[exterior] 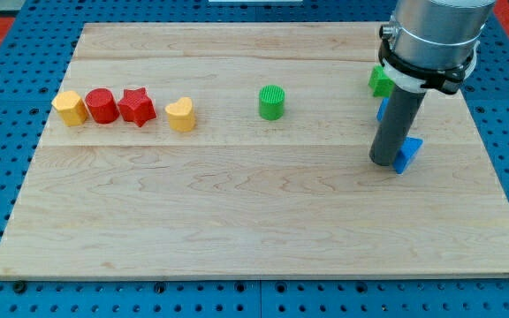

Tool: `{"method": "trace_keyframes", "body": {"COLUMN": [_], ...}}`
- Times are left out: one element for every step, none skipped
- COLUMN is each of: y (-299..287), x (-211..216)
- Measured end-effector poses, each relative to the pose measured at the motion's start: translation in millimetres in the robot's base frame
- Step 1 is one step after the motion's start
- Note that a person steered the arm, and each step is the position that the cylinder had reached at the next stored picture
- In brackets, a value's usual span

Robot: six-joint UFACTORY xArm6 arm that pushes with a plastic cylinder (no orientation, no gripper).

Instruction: Push the green circle up and right a bit

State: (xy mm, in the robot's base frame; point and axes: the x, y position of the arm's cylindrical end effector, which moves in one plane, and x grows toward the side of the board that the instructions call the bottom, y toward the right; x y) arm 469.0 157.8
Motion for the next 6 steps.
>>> {"method": "trace_keyframes", "body": {"y": [-24.4,-66.7,-97.3,-139.6,-157.8,-157.8], "x": [-17.5,-43.0,-43.1,-48.9,-74.2,-112.1]}}
